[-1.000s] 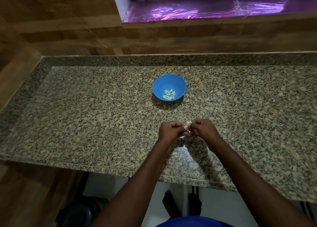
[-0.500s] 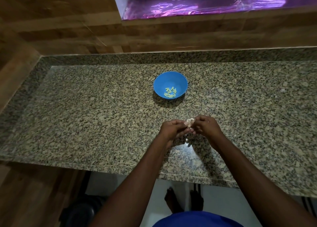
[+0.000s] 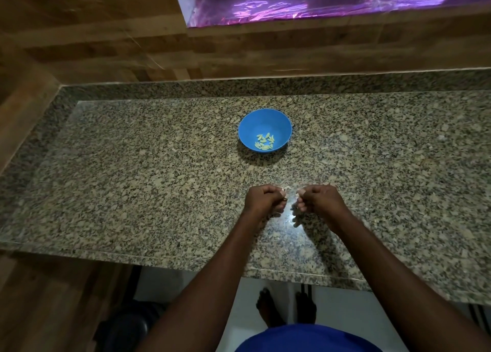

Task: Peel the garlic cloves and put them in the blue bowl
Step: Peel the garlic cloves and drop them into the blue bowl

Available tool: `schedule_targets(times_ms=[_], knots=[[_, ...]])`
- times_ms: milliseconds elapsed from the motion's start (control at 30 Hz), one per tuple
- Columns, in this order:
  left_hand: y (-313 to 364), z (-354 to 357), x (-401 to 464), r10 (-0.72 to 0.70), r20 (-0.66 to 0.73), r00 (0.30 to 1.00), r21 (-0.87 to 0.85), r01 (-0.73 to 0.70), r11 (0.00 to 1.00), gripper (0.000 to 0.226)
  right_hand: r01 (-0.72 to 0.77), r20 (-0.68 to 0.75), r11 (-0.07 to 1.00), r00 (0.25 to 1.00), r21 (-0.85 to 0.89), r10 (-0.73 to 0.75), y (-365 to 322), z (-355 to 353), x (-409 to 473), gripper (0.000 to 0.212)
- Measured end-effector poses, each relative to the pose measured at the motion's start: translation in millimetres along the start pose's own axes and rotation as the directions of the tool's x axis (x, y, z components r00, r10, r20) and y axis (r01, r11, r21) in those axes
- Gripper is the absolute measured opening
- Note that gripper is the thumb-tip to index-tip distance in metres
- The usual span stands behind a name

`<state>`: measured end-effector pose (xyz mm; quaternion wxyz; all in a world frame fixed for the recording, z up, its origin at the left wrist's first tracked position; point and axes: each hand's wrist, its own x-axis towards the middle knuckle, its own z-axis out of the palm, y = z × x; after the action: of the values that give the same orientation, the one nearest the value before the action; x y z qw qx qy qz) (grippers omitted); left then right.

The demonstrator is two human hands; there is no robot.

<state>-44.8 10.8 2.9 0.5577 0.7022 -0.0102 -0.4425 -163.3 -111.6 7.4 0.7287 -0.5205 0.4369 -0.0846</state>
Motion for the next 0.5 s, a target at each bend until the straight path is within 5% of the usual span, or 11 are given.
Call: schedule_targets(times_ms=[133, 300, 500], knots=[[-6, -4, 7, 0.111, -0.087, 0.99, 0.189, -0.093, 0.978, 0.012, -0.019, -0.001, 1.0, 1.0, -0.016, 0.019, 3, -4, -2, 0.005], [-10, -6, 15, 0.384, -0.168, 0.908, 0.519, -0.249, 0.817, 0.01, -0.067, -0.04, 0.996, 0.997, -0.06, 0.065, 5, -11, -2, 0.006], [-8, -9, 14, 0.483, -0.133, 0.866, 0.627, -0.304, 0.717, 0.029, 0.044, -0.117, 0.919, 0.988, -0.391, -0.097, 16, -19, 1, 0.016]])
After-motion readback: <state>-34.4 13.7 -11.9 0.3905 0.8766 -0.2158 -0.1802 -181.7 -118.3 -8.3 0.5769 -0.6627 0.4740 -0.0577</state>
